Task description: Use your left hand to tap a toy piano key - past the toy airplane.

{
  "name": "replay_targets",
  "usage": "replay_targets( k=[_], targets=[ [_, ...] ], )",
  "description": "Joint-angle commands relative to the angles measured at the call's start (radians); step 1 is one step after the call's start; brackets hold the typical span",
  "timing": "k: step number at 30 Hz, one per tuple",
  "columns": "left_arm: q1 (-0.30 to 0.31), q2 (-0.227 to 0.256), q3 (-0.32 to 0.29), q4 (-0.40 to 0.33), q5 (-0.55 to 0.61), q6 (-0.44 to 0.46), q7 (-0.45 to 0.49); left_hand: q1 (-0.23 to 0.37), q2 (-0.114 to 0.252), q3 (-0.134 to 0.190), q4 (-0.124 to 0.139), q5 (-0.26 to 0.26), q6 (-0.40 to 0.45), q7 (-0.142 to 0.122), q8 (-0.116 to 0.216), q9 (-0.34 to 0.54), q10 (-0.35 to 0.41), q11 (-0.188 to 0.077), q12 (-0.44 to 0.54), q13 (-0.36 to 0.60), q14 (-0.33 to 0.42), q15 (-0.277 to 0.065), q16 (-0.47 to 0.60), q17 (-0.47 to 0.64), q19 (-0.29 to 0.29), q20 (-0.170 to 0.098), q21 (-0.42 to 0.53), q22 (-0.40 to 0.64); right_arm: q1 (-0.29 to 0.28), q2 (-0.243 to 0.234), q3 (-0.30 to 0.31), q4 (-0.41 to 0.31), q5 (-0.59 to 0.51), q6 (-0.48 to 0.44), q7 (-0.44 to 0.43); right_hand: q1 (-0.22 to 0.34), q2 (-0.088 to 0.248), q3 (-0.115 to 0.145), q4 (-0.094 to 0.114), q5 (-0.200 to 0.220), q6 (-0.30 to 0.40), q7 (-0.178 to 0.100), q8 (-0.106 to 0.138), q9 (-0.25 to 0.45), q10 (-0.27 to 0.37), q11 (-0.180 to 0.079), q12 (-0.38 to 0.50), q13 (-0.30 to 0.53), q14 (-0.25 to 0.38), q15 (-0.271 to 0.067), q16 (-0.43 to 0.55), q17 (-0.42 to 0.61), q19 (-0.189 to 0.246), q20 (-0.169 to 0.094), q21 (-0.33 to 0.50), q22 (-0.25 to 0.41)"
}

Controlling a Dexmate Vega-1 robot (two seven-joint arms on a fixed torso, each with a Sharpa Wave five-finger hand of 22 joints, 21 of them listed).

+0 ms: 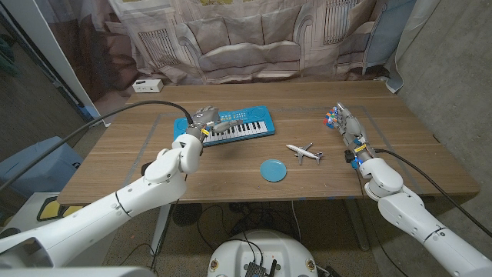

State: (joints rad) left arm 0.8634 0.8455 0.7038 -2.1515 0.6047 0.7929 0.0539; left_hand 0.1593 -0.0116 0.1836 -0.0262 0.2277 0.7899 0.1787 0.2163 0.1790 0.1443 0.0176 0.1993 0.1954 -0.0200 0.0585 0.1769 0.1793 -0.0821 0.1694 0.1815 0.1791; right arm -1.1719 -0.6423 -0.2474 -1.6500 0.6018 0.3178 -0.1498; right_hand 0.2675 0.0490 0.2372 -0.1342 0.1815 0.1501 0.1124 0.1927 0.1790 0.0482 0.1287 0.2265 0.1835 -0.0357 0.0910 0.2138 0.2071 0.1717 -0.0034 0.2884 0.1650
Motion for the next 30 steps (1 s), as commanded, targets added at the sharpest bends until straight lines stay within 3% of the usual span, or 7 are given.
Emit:
replay_targets(
  k=[1,30],
  targets=[
    [-0.019,-0.010,0.021,0.026,0.002,0.005,-0.014,-0.009,0.002,-0.003,0.001,0.004,0.005,0.001,-0.001,0.004,-0.006,-0.006,0.005,0.003,-0.006,-0.001,0.006,0.003,-0.010,0.005,0.007,0.005,-0.001,0.004,0.001,0.001,0.003,-0.003,-0.002,0.003,0.004,-0.006,0.001,-0.003,0.005,-0.003,-0.004,0.005,0.007,0.006,-0.001,0.004,0.007,0.004,-0.005,0.005,0.012,-0.002,-0.003,0.004],
    [-0.083,-0.040,0.088,0.087,0.025,-0.012,-0.072,-0.010,0.008,-0.007,0.000,0.006,-0.047,-0.034,-0.027,0.004,-0.033,-0.017,0.002,0.002,-0.020,-0.011,0.006,0.003,-0.020,0.001,0.011,0.005,0.002,0.002,0.007,0.014,0.006,0.006,0.006,0.003,0.005,-0.008,0.000,-0.003,0.007,-0.005,-0.004,0.005,0.010,0.005,-0.004,0.004,0.009,0.004,-0.006,0.005,0.016,0.002,-0.014,0.005]
  ],
)
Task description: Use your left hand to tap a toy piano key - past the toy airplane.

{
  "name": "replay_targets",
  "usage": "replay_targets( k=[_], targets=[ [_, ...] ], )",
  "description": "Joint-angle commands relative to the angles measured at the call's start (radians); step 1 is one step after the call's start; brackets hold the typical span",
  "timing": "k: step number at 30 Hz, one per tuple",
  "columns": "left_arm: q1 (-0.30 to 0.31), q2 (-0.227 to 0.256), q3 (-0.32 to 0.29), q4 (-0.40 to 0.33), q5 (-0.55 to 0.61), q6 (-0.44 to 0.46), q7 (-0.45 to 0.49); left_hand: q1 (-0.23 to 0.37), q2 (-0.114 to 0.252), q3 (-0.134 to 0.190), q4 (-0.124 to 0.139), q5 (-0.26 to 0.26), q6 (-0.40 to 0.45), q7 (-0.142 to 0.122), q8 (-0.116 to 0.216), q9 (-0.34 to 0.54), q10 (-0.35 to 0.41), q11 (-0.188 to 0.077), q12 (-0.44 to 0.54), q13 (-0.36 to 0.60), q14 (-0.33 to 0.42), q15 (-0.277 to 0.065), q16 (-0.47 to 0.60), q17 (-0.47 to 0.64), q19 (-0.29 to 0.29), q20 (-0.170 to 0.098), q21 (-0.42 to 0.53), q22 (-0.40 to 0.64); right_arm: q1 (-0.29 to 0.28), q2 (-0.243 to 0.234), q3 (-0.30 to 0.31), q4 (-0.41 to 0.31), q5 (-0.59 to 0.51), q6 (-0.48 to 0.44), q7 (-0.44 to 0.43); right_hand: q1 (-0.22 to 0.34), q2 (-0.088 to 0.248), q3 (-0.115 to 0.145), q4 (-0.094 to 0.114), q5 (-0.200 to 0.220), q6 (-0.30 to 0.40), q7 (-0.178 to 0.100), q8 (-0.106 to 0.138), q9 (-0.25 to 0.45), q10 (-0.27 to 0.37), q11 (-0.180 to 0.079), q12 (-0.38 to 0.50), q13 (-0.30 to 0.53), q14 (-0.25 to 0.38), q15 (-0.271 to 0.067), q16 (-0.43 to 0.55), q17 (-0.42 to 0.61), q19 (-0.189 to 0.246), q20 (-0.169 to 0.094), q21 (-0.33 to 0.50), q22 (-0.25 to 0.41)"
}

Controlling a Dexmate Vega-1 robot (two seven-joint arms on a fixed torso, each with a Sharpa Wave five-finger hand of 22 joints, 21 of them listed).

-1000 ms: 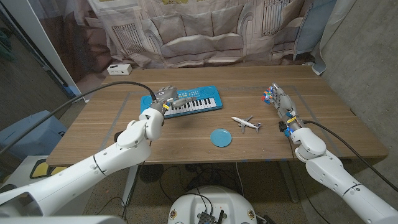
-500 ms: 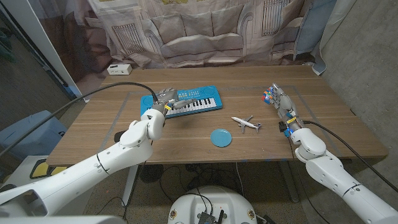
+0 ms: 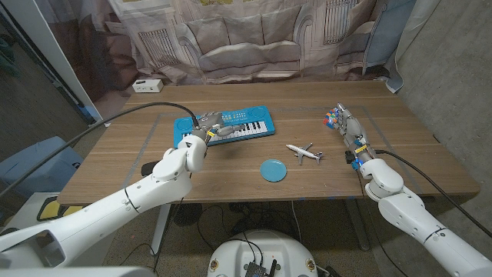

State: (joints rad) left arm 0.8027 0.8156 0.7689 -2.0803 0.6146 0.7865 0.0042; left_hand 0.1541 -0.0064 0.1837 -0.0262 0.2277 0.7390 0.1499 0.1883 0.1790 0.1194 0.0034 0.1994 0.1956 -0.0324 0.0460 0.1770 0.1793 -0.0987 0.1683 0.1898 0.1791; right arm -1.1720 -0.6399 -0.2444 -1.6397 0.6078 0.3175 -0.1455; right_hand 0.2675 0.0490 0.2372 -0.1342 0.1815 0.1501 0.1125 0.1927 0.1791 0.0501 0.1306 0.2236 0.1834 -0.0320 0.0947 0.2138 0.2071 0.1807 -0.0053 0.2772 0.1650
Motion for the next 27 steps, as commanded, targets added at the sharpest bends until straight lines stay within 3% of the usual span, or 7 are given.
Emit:
replay_targets(
  k=[1,27],
  targets=[
    [-0.024,-0.011,0.024,0.017,0.015,-0.006,-0.024,-0.005,0.003,-0.007,0.000,0.006,0.005,-0.005,0.002,0.004,-0.008,-0.004,0.002,0.002,-0.007,0.001,0.006,0.003,-0.003,0.002,0.003,0.005,0.002,-0.001,0.004,0.003,-0.001,0.007,0.002,0.003,0.005,-0.008,0.000,-0.003,0.008,-0.004,-0.003,0.005,0.006,0.003,-0.002,0.004,0.006,0.000,-0.006,0.005,0.007,0.004,-0.003,0.005],
    [-0.049,-0.050,0.061,0.088,0.039,0.004,-0.032,-0.002,0.010,-0.008,-0.001,0.007,0.047,-0.006,0.016,0.004,0.000,-0.007,0.010,0.002,-0.006,-0.002,0.009,0.002,-0.007,0.003,0.005,0.005,0.004,0.000,0.005,0.011,0.009,-0.003,0.003,0.003,0.006,-0.009,0.000,-0.002,0.011,-0.004,-0.003,0.005,0.008,0.003,-0.004,0.004,0.007,0.001,-0.007,0.005,0.011,0.004,-0.013,0.005]
  ],
)
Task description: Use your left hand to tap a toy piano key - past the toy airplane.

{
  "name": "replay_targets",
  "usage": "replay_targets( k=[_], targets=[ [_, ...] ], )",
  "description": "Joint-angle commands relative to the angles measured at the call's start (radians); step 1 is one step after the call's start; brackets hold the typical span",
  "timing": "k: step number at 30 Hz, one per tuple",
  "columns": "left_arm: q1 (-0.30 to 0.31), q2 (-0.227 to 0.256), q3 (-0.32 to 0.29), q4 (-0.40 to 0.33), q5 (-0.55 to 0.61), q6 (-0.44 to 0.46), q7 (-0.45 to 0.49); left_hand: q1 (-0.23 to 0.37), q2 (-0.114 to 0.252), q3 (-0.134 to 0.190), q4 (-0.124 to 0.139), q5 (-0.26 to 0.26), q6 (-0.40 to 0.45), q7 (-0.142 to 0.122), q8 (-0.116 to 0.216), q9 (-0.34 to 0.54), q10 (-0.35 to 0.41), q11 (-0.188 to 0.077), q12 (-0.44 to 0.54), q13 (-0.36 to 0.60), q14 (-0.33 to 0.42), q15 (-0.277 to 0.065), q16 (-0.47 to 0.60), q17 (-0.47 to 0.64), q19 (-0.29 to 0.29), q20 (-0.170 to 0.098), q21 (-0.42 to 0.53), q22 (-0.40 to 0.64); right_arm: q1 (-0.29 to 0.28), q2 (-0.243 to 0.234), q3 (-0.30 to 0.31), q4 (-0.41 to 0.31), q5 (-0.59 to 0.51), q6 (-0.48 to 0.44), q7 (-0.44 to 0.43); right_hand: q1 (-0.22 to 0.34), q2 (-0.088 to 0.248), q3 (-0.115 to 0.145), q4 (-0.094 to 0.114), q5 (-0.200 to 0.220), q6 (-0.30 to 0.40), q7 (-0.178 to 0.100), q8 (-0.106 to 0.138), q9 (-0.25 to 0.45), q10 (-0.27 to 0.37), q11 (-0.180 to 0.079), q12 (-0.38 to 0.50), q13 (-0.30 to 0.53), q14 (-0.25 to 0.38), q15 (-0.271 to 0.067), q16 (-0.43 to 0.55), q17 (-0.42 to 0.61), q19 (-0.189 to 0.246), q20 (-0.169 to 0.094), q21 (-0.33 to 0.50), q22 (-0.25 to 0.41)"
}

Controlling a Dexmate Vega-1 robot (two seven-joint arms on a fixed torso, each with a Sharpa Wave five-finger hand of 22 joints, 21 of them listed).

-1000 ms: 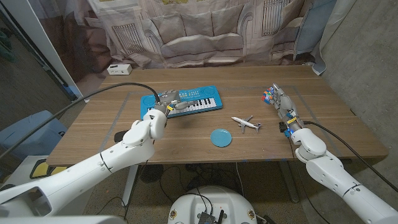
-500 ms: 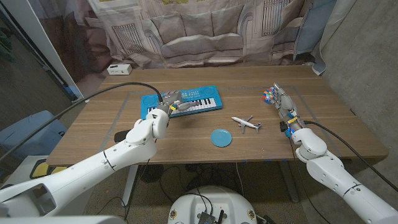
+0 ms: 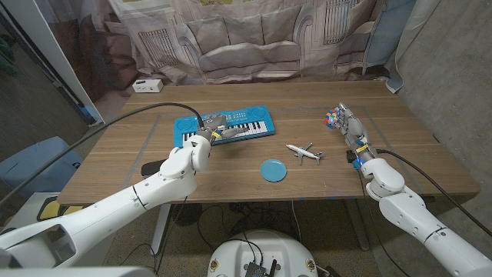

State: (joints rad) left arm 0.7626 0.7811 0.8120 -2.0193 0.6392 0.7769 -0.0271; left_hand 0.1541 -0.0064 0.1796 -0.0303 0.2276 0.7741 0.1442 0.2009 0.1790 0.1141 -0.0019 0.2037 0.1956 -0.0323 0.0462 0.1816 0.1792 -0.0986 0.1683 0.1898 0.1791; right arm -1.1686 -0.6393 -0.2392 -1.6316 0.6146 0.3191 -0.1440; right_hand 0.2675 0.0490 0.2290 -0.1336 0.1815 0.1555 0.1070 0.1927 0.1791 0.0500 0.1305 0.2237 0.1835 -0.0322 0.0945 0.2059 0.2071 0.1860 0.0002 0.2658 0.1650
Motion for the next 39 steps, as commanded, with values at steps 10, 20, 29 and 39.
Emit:
replay_targets(
  k=[10,20,29,39],
  targets=[
    [-0.003,-0.022,0.014,0.042,-0.008,-0.004,0.009,0.000,0.012,-0.004,0.002,0.007,0.011,-0.004,0.001,0.004,0.004,-0.001,0.006,0.002,-0.005,-0.002,0.005,0.002,-0.010,0.003,0.005,0.005,0.001,0.003,0.001,0.005,0.005,-0.002,-0.002,0.003,0.007,-0.001,0.000,-0.002,0.006,0.001,-0.004,0.005,0.009,0.003,-0.005,0.005,0.006,0.001,0.000,0.005,0.007,-0.001,-0.005,0.005],
    [0.005,-0.027,0.009,0.053,-0.035,-0.012,0.023,0.001,0.014,-0.004,0.001,0.007,0.004,-0.013,-0.003,0.004,0.003,-0.001,0.007,0.002,-0.005,-0.002,0.005,0.002,-0.010,0.002,0.006,0.005,0.000,0.001,0.001,0.004,0.003,-0.002,0.000,0.003,0.007,-0.002,0.000,-0.002,0.005,0.001,-0.004,0.005,0.010,0.003,-0.005,0.005,0.007,0.000,0.000,0.005,0.008,0.000,-0.009,0.005],
    [0.006,-0.032,0.020,0.063,-0.051,-0.009,0.023,0.002,0.015,-0.005,0.000,0.007,0.000,-0.026,-0.006,0.004,-0.004,0.001,0.005,0.002,-0.007,-0.001,0.005,0.002,-0.012,0.003,0.006,0.005,0.002,0.003,0.000,0.007,0.005,0.000,0.002,0.003,0.007,-0.002,0.000,-0.003,0.005,0.000,-0.004,0.005,0.011,0.005,-0.006,0.005,0.007,0.001,-0.001,0.005,0.009,0.001,-0.012,0.005],
    [0.017,-0.026,0.022,0.057,-0.069,0.003,0.031,0.004,0.017,-0.005,-0.001,0.006,0.009,-0.024,-0.003,0.004,-0.001,-0.002,0.007,0.002,-0.008,-0.002,0.005,0.002,-0.014,0.003,0.007,0.005,-0.001,0.003,0.002,0.002,0.007,0.000,0.000,0.003,0.008,-0.003,0.000,-0.003,0.007,-0.001,-0.004,0.005,0.011,0.003,-0.006,0.005,0.007,0.002,-0.001,0.005,0.011,0.000,-0.015,0.005]
  ],
)
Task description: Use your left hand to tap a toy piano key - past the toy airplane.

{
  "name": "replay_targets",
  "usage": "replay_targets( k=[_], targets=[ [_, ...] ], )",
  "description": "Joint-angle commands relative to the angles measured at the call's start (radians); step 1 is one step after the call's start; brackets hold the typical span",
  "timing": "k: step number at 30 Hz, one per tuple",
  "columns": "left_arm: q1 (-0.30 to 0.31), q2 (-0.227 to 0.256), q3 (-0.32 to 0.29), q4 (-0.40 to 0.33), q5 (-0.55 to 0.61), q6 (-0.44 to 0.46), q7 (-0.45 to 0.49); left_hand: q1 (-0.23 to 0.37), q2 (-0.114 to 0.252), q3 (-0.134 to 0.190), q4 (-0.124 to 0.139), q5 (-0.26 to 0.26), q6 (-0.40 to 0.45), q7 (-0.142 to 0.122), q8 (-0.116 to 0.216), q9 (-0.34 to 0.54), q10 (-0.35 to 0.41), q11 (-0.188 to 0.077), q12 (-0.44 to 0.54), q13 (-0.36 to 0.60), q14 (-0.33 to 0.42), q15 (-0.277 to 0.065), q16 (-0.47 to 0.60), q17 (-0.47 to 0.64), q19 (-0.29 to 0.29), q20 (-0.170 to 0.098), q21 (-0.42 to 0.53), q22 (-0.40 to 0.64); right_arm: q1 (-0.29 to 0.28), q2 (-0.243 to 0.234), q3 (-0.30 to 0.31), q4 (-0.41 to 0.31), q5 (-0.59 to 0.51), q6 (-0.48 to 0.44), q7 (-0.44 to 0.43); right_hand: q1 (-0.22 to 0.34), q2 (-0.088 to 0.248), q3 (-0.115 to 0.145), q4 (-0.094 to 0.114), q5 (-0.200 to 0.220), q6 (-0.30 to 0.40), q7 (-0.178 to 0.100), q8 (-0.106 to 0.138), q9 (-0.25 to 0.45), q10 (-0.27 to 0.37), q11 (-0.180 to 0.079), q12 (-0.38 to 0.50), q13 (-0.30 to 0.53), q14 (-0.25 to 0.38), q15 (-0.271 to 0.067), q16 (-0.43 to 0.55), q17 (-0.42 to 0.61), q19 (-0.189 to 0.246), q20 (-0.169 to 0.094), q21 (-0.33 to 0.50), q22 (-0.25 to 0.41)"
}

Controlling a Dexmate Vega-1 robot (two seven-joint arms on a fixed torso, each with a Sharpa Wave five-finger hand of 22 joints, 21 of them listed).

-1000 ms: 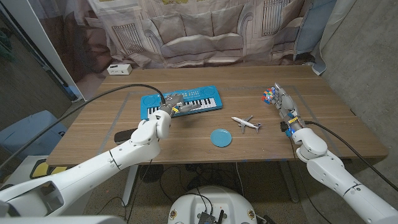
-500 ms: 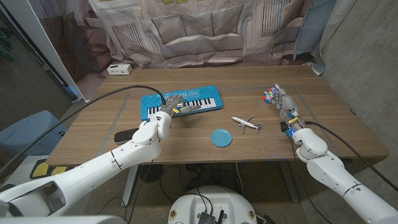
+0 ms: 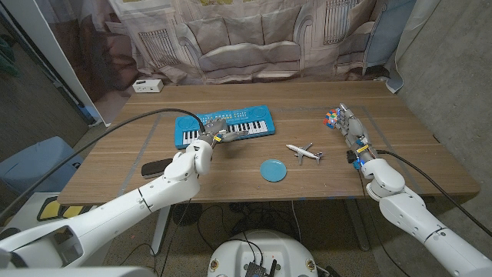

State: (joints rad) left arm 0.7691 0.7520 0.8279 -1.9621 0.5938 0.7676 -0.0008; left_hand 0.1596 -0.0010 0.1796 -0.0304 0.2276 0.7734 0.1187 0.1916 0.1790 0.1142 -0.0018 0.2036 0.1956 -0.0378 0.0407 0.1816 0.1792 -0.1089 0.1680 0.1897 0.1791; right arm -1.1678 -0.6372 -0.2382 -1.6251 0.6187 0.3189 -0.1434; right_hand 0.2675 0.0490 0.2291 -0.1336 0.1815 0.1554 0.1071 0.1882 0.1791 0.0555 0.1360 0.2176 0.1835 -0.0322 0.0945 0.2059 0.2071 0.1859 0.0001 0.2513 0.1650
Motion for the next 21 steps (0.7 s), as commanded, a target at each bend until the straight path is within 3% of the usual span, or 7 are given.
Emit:
replay_targets(
  k=[1,21],
  targets=[
    [0.012,0.004,0.005,-0.001,-0.026,0.012,0.006,-0.002,0.011,-0.005,-0.001,0.006,0.010,0.001,0.007,0.004,-0.001,-0.001,0.007,0.002,-0.003,0.005,0.005,0.002,-0.004,0.003,0.007,0.005,0.000,-0.001,0.000,-0.003,-0.002,0.002,0.002,0.003,0.008,-0.003,0.000,-0.003,0.007,0.000,0.000,0.005,0.006,-0.002,0.000,0.005,0.007,0.004,-0.001,0.005,0.011,0.001,-0.001,0.006],
    [0.024,0.019,0.005,-0.024,-0.038,0.033,0.033,0.001,0.014,-0.005,-0.003,0.006,0.020,0.002,0.009,0.004,0.001,-0.002,0.010,0.002,-0.002,0.005,0.006,0.002,-0.005,0.015,0.008,0.005,-0.003,-0.006,-0.001,-0.015,-0.006,-0.002,0.000,0.005,0.009,-0.003,-0.001,-0.002,0.008,0.001,0.000,0.005,0.008,0.000,-0.001,0.005,0.008,0.004,-0.002,0.005,0.015,0.001,-0.008,0.006]
  ],
)
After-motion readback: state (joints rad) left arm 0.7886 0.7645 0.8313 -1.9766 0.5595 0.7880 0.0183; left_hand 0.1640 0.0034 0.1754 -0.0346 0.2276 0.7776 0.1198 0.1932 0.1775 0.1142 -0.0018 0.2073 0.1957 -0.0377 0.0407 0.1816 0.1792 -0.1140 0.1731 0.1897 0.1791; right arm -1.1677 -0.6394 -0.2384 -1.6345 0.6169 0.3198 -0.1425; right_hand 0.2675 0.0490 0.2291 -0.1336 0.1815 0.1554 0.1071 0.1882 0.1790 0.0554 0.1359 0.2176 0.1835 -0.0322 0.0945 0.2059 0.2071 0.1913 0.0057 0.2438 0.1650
